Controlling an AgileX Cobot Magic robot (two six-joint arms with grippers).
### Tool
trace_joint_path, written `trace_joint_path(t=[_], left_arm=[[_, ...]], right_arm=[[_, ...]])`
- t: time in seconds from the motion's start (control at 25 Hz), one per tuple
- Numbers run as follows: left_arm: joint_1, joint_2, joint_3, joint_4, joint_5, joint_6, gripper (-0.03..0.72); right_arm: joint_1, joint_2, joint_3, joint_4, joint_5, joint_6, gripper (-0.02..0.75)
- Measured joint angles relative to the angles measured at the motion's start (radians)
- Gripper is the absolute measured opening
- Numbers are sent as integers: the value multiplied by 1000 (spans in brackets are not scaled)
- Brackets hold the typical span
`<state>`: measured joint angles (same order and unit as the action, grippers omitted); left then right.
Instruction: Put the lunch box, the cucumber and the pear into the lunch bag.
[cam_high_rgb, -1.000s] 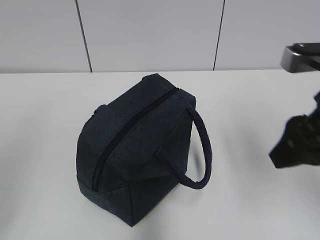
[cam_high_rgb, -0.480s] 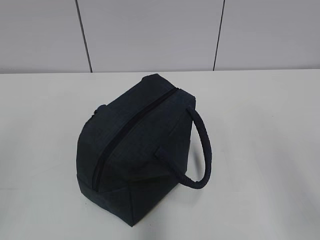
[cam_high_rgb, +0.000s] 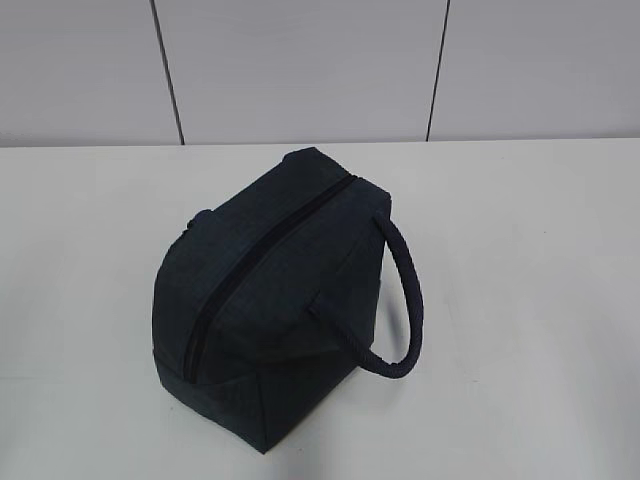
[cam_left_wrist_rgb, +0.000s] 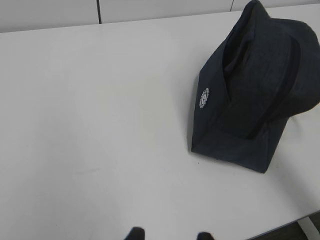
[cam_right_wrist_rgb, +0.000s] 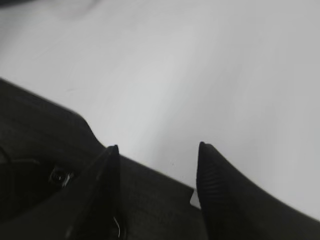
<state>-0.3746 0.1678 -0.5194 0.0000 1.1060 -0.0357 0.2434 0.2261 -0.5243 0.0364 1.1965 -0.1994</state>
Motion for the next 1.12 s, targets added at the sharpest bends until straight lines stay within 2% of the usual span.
trace_joint_path(t=[0.36, 0.48, 1.12], left_arm=[[0, -8, 0, 0, -2, 0, 205], [0, -18, 0, -8, -5, 0, 205], [1, -45, 0, -7, -6, 0, 205]], right_arm=[[0, -235, 23, -36, -36, 92, 396], [0, -244, 24, -84, -38, 145, 396], [0, -244, 24, -96, -40, 165, 395]])
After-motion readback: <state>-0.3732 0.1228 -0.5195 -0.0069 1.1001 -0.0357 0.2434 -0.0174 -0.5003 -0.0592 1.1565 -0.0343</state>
